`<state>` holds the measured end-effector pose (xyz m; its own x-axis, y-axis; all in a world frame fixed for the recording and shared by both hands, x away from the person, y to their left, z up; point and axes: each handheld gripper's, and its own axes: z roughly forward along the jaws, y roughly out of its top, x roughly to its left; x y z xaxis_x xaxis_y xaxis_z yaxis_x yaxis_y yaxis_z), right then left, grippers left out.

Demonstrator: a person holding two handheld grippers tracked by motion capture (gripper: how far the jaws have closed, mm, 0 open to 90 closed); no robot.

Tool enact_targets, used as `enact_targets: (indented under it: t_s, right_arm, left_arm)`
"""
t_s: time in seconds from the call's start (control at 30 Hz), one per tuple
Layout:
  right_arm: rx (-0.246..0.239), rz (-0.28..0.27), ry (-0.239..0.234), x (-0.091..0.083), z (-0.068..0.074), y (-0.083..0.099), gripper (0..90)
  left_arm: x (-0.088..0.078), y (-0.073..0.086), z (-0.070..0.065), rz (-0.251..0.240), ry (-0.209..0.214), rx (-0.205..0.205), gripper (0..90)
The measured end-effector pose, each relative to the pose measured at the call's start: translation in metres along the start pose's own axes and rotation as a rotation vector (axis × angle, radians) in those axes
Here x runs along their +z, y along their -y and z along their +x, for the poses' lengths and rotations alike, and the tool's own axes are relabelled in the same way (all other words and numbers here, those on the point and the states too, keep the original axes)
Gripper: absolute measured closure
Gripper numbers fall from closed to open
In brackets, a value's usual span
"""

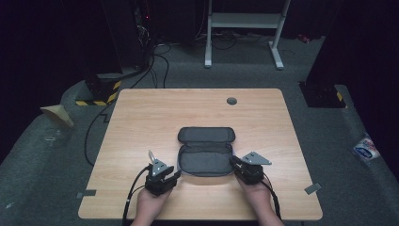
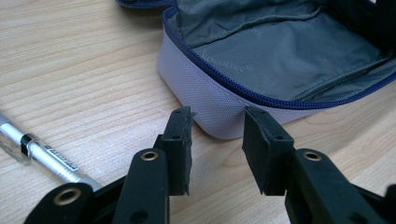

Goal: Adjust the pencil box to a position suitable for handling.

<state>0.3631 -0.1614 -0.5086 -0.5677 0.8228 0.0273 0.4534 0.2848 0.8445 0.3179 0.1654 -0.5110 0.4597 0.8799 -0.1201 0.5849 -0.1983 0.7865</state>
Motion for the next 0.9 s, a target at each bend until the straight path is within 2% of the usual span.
enact_targets:
  t_s: [0.17, 0.27, 0.4, 0.53, 0.63, 0.67, 0.7, 0.73, 0.9]
  right_arm:
    - [0.003, -0.011, -0.005, -0.004, 0.000, -0.001, 75.8]
    - [0.000, -0.018, -0.010, -0.008, 0.001, -0.004, 75.0]
    - [0.008, -0.048, -0.010, -0.018, 0.003, -0.011, 72.3]
    - [0.014, -0.066, 0.010, -0.023, 0.001, -0.017, 67.5]
    - [0.014, -0.063, 0.027, -0.028, -0.002, -0.016, 66.5]
    - [0.014, -0.063, 0.027, -0.028, -0.002, -0.016, 66.5]
    - [0.011, -0.059, 0.033, -0.032, -0.004, -0.014, 65.2]
    - [0.007, -0.054, 0.038, -0.033, -0.006, -0.013, 64.2]
    - [-0.020, -0.021, 0.072, -0.043, -0.018, -0.001, 59.3]
  left_arm:
    - [-0.002, 0.000, 0.002, -0.003, -0.004, 0.010, 61.6]
    - [-0.004, 0.001, 0.002, -0.010, -0.019, 0.015, 58.3]
    - [-0.011, 0.003, 0.010, -0.017, -0.017, 0.005, 58.0]
    - [-0.021, 0.003, 0.022, -0.029, -0.051, 0.014, 57.6]
    - [-0.030, 0.002, 0.038, -0.045, -0.071, -0.032, 55.9]
    - [-0.030, 0.002, 0.038, -0.045, -0.071, -0.032, 55.6]
    - [-0.037, 0.003, 0.051, -0.056, -0.089, -0.070, 55.5]
    - [-0.039, 0.003, 0.055, -0.060, -0.099, -0.083, 55.4]
    - [-0.040, 0.005, 0.069, -0.045, -0.134, -0.116, 54.5]
